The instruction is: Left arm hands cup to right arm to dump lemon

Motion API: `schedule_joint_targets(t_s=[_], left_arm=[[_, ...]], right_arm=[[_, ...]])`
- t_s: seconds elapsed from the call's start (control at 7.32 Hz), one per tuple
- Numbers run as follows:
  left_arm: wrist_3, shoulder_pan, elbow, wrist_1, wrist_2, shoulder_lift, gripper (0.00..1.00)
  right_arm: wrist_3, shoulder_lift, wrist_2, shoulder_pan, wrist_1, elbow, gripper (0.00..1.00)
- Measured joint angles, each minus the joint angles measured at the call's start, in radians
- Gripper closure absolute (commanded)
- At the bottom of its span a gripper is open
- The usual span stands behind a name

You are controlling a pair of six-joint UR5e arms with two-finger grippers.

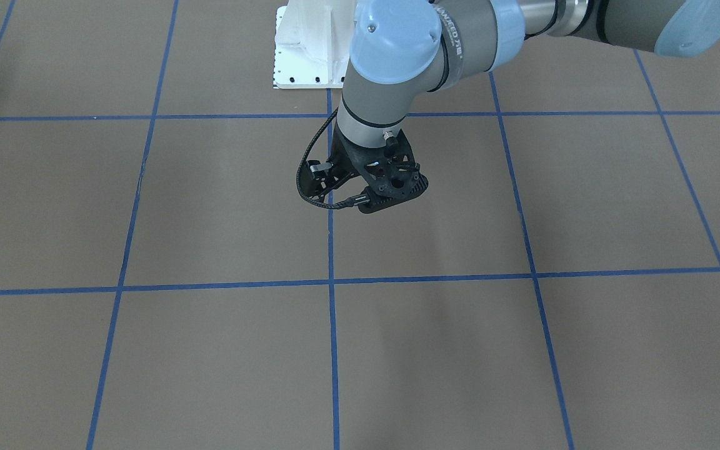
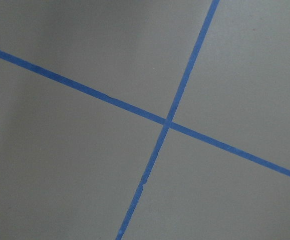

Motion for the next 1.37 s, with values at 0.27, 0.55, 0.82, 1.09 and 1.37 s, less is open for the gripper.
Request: schedule_joint_targets(t_s=[0.27,0.55,0.82,1.09,1.37], left_arm=[[0.001,-0.005,-0.002,0.0,0.023,-0.004,0.0],[0.003,-0.016,-0.008,0.002,0.046,-0.012,0.0],[0.028,-0.027,-0.009,0.007,0.064,-0.018,0.0],[0.039,-0.045,-0.013,0.019,0.076,-0.028,0.0],[0.047,-0.062,-0.014,0.039,0.078,-0.048,0.0]], right_arm=[[0.19,0.001,0.0,0.021,0.01,-0.017,0.78],[0.343,0.002,-0.001,0.026,0.013,-0.036,0.76],[0.496,0.002,0.0,0.04,0.02,-0.06,0.74],[0.621,0.002,0.001,0.069,0.035,-0.071,0.74],[0.725,0.009,0.001,0.079,0.04,-0.079,0.75]])
